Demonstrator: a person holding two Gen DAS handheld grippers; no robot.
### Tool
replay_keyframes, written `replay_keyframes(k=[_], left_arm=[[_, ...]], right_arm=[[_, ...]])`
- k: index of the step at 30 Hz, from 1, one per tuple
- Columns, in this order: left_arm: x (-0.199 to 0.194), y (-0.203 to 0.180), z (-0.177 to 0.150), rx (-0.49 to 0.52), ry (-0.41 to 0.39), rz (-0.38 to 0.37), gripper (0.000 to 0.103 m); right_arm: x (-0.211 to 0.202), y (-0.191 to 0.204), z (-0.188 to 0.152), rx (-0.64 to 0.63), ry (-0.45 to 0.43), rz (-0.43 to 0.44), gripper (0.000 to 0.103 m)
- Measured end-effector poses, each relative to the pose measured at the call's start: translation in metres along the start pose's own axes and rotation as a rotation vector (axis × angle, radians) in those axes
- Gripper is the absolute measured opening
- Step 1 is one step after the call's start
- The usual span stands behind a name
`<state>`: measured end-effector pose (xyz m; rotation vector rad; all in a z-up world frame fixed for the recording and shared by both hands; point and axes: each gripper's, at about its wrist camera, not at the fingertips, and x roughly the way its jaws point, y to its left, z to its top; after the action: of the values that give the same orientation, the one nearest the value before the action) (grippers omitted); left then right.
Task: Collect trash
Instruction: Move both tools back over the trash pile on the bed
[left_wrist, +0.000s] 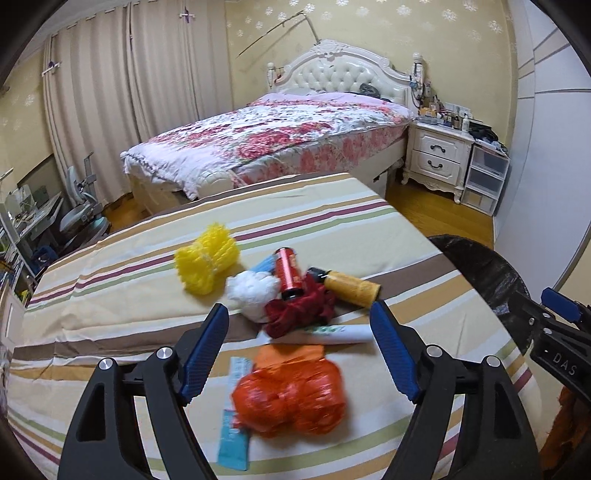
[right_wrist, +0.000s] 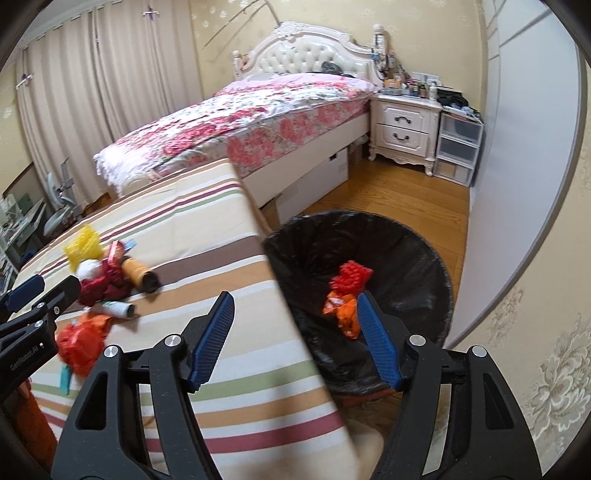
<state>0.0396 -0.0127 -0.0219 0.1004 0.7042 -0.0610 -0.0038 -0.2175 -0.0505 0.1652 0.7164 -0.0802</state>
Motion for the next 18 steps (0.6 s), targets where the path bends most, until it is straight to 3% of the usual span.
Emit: replay_keyframes(k=[7,18], left_arm=[[-0.015,0.07,-0.021,-0.106,0.011,0.099,0.076],[-0.024,0.151,-0.058,-0.214,0.039,0.208,0.077]], right_arm=[[-0.017,0.055,-0.007,-0.1,-0.018,0.081,0.074],[-0.018,0.143,-0.023,-0.256,0.012,0.2,0.075]])
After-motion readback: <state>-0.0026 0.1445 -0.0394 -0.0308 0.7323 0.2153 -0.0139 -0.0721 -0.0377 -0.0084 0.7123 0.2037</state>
